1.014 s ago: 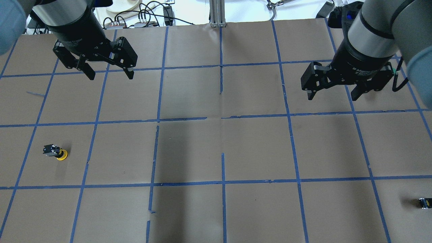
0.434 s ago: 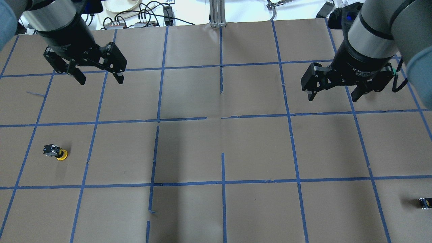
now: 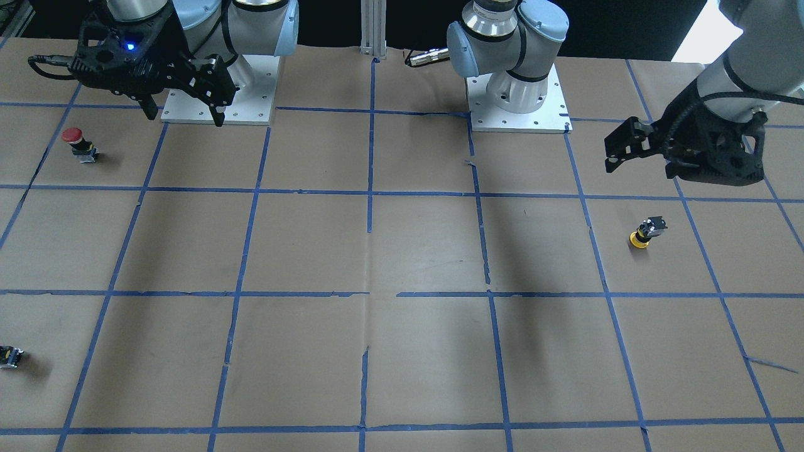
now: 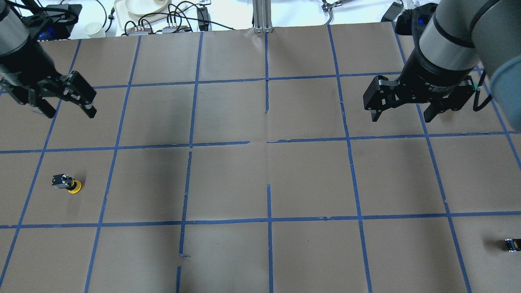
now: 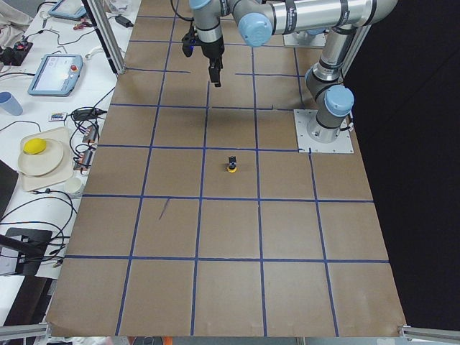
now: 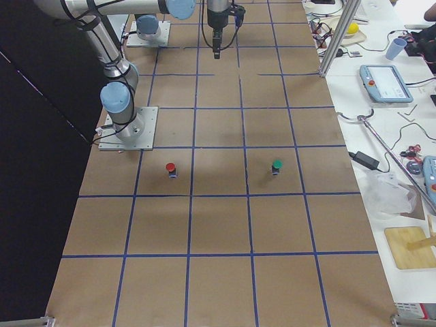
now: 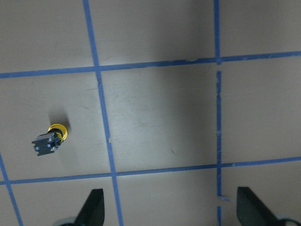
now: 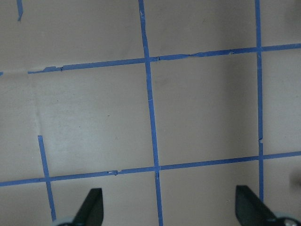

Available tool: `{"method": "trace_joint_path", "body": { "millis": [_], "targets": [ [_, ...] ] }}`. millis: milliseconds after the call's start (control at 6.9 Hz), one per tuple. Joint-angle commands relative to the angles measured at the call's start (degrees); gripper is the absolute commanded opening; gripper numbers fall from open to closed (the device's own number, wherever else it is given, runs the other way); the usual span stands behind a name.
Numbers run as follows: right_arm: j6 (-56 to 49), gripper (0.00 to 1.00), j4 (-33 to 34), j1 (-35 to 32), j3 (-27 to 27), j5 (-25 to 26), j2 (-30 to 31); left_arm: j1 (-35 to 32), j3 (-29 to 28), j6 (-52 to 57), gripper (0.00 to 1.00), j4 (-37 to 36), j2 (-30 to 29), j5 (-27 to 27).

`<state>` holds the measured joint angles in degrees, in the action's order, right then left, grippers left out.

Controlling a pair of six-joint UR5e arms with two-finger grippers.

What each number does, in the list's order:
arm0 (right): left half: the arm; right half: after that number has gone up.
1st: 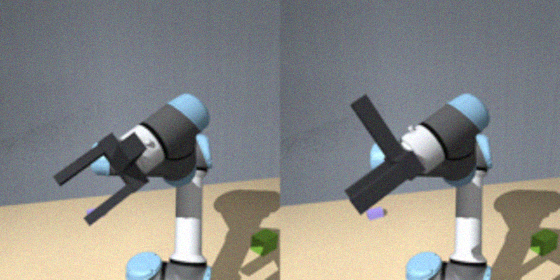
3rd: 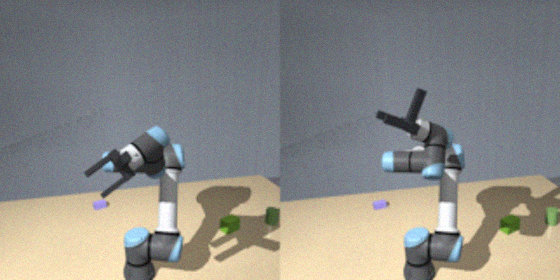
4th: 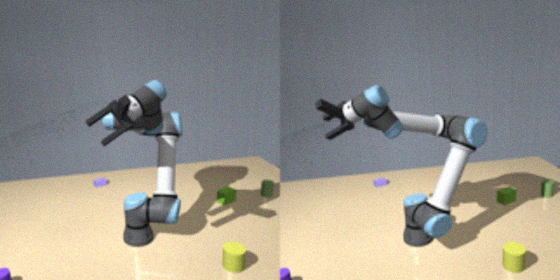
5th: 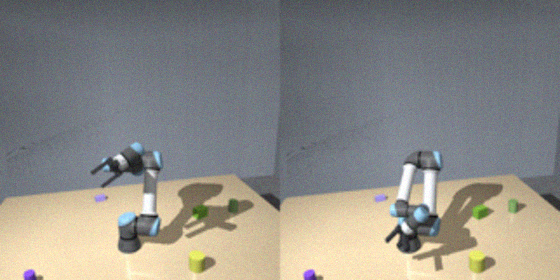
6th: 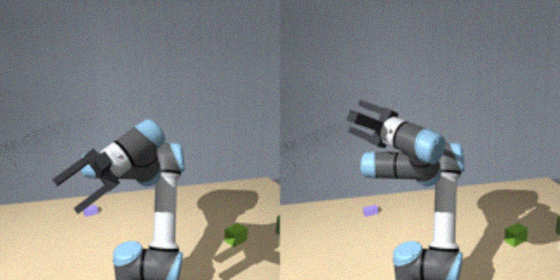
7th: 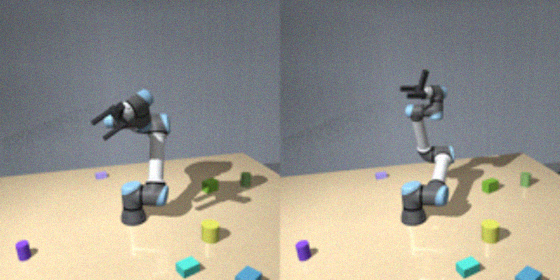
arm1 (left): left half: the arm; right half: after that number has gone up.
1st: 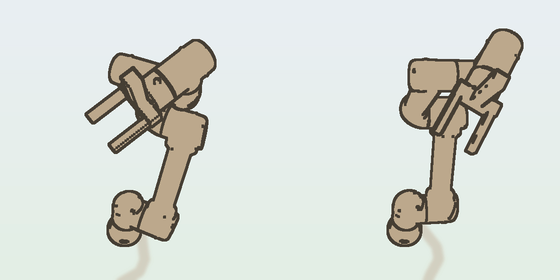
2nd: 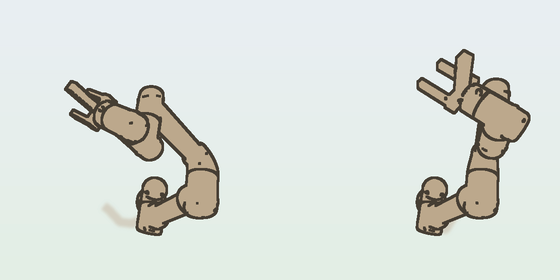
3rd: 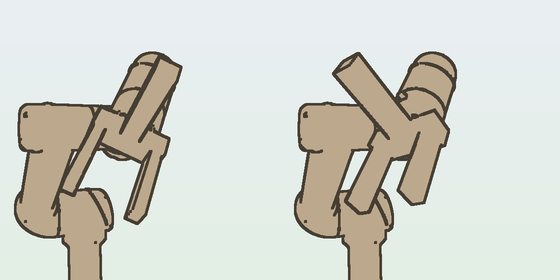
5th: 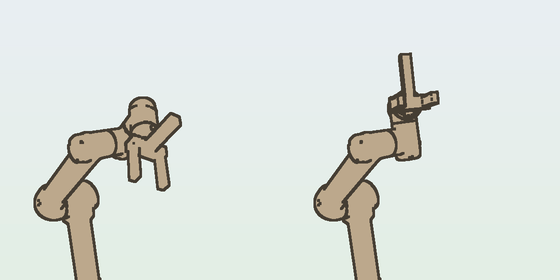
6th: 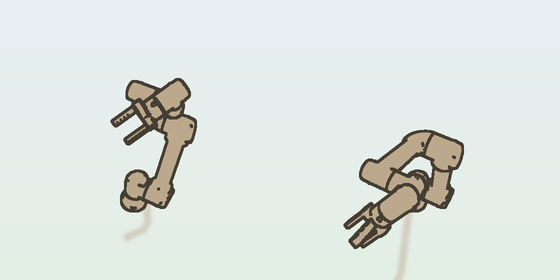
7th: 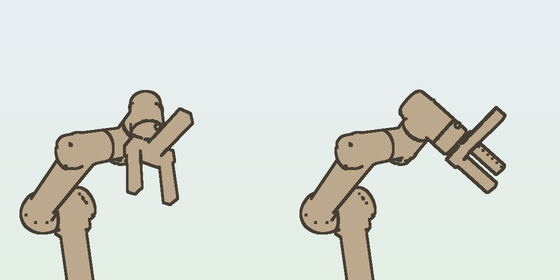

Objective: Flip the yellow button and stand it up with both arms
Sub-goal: 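Move the left gripper down toward the yellow button lying on its side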

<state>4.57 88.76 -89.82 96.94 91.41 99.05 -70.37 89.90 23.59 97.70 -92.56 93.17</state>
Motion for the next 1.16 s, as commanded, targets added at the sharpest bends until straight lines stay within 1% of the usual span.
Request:
{"method": "trace_joint_path", "body": {
  "millis": [0,145,290,434,579,724,1014],
  "targets": [
    [0.09,1.0,-0.07,0.0,0.0,0.0,0.0,5.66,4.3,4.95,1.0,-6.42,-2.0,3.07],
    [0.0,1.0,0.19,0.0,0.0,0.0,0.0,8.55,6.67,10.45,0.93,-7.78,-3.06,3.16],
    [0.0,1.0,-0.25,0.0,0.0,0.09,0.0,10.5,8.6,14.25,0.95,-11.36,-3.15,3.16],
    [0.0,1.0,-0.08,0.0,0.0,0.09,0.0,13.13,10.36,21.16,0.97,-12.44,-3.24,3.16],
    [0.0,1.0,-0.08,0.0,0.0,0.17,0.0,14.98,11.95,24.1,0.97,-12.71,-3.24,2.99],
    [0.0,1.0,0.01,0.0,0.0,0.18,0.0,15.61,13.09,30.48,0.97,-14.19,-3.24,3.16],
    [0.0,1.0,-0.25,-0.09,0.18,0.0,0.0,16.14,15.64,39.29,0.97,-18.66,-3.24,3.33]
  ]
}}
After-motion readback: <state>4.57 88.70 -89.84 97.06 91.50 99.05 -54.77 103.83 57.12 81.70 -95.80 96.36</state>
